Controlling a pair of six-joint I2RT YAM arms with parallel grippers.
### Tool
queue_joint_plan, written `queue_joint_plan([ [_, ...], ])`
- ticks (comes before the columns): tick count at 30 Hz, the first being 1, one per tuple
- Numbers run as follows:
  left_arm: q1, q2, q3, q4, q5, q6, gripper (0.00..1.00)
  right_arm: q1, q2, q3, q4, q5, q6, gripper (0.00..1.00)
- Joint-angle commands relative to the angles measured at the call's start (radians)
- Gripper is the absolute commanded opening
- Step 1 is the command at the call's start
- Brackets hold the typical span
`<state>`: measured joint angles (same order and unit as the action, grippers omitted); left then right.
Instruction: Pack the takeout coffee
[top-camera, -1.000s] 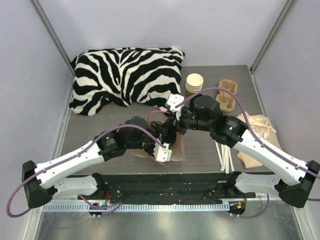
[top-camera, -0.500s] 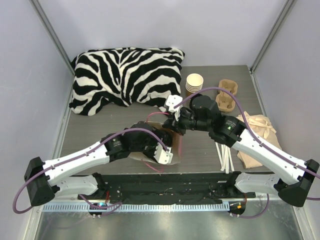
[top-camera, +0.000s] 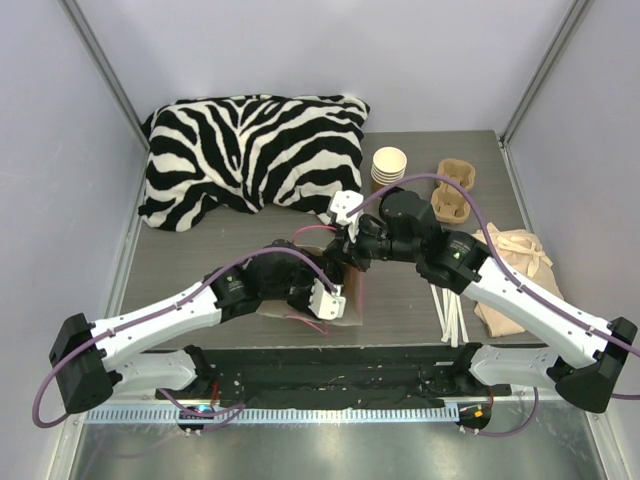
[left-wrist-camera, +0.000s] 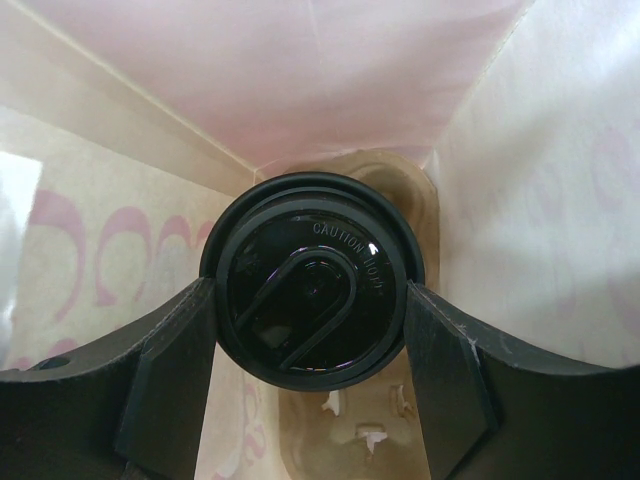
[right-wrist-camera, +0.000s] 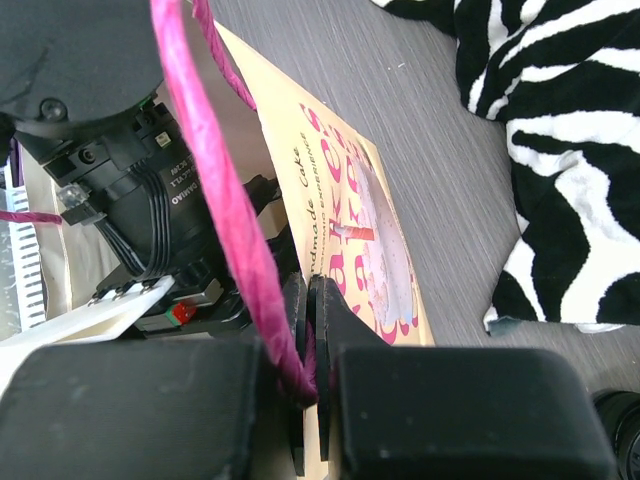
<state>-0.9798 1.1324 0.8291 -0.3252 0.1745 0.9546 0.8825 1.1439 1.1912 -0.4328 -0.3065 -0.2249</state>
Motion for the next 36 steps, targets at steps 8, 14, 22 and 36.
queue_joint_plan([
  [8,0.05,0.015,-0.012,0.057,0.111,-0.039,0.0,0.006,0.019,0.045,0.049,-0.02,0.016,0.01],
  [14,0.066,0.044,-0.01,0.044,0.134,-0.047,0.0,0.006,0.025,0.05,0.049,-0.017,0.012,0.01],
  [22,0.09,0.102,-0.004,0.064,0.134,-0.031,0.0,0.001,0.033,0.051,0.052,-0.013,0.016,0.01],
  [36,0.181,0.254,0.099,-0.044,0.207,-0.077,0.0,-0.194,0.146,0.142,-0.009,-0.207,0.075,0.01],
])
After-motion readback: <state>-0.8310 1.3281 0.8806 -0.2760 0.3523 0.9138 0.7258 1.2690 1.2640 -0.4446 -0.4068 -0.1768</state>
